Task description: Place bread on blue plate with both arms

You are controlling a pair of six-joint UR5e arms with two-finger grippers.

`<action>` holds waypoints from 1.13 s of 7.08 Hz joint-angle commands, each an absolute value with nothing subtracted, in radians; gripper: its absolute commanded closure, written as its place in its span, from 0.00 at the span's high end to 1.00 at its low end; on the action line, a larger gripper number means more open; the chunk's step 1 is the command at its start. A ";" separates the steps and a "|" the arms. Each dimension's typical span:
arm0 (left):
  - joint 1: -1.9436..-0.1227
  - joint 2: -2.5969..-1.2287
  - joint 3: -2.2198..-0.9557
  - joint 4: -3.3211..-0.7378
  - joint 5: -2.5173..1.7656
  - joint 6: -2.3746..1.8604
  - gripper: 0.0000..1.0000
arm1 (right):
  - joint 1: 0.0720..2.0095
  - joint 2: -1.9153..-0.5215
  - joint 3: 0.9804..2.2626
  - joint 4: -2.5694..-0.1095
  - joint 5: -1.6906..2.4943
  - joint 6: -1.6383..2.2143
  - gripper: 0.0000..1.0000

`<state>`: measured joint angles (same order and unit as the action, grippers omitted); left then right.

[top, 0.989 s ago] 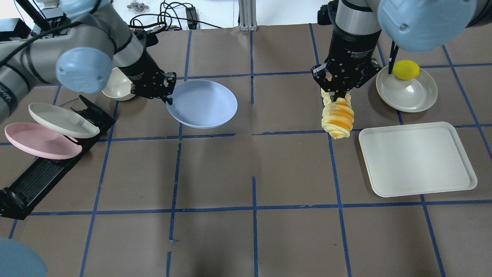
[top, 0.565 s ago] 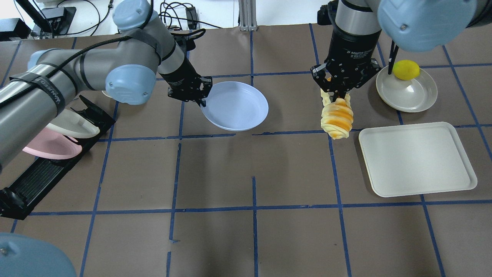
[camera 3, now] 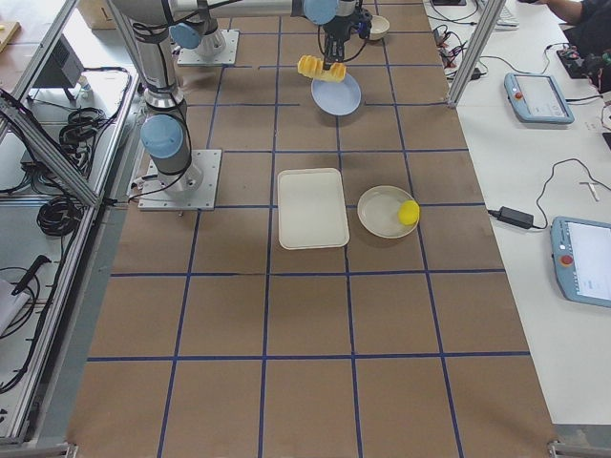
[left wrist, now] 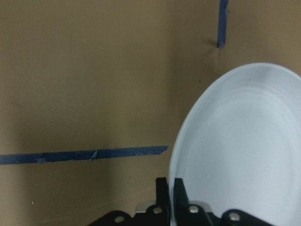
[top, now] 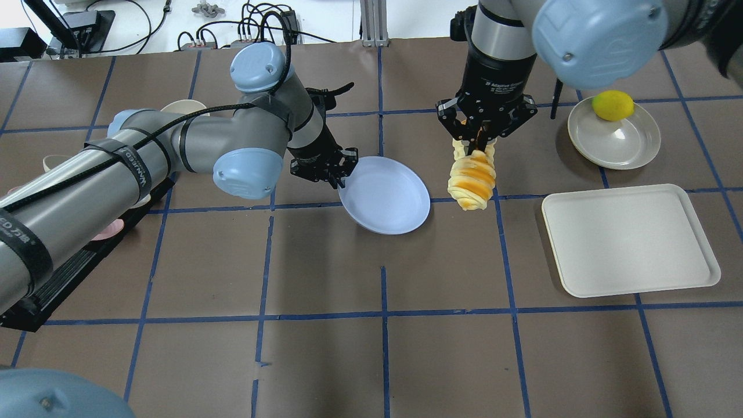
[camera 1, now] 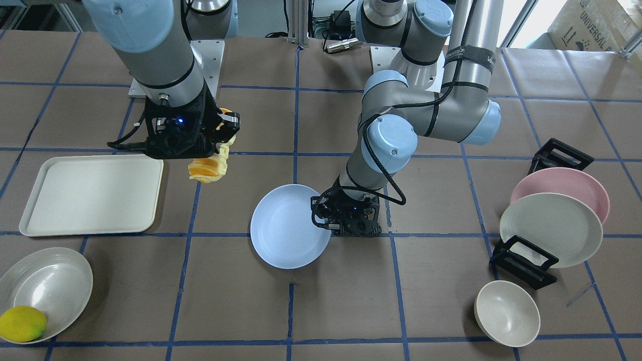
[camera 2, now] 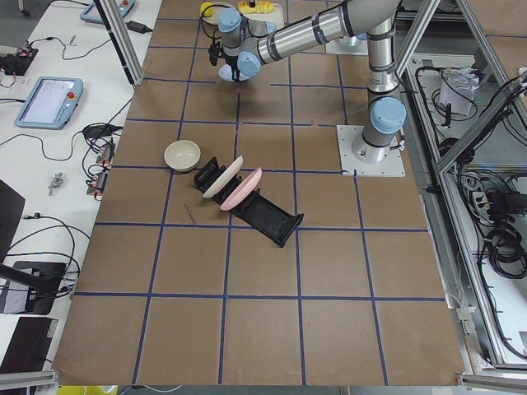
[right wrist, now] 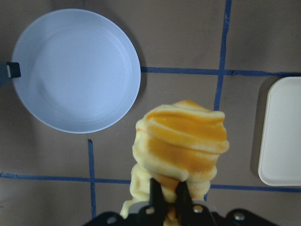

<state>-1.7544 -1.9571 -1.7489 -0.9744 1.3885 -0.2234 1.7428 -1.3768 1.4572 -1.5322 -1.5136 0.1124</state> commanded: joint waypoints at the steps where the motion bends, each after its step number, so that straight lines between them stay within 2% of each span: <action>1: -1.728 -1.904 -1.756 -0.989 1.446 -0.223 1.00 | 1.808 -1.245 1.454 -1.713 -1.508 0.162 0.21; 3: -1.529 -1.742 -1.747 -1.169 1.447 -0.107 1.00 | 1.896 -1.137 1.437 -1.865 -1.525 0.238 0.21; 5: -1.448 -1.582 -1.740 -1.366 1.524 -0.003 1.00 | 1.922 -1.054 1.434 -1.998 -1.526 0.241 0.36; 6: -1.457 -1.563 -1.708 -1.393 1.592 -0.003 1.00 | 1.928 -1.039 1.448 -2.029 -1.528 0.241 0.42; 7: -1.468 -1.562 -1.628 -1.479 1.591 -0.003 1.00 | 1.928 -1.037 1.459 -2.031 -1.528 0.238 0.65; 8: -1.491 -1.580 -1.530 -1.571 1.594 -0.003 1.00 | 1.928 -1.042 1.453 -2.031 -1.529 0.236 0.81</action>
<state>-1.4710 -1.5722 -1.6326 -1.4680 1.5819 -0.0048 1.9266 -1.0425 1.4524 -2.0243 -1.5279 0.2383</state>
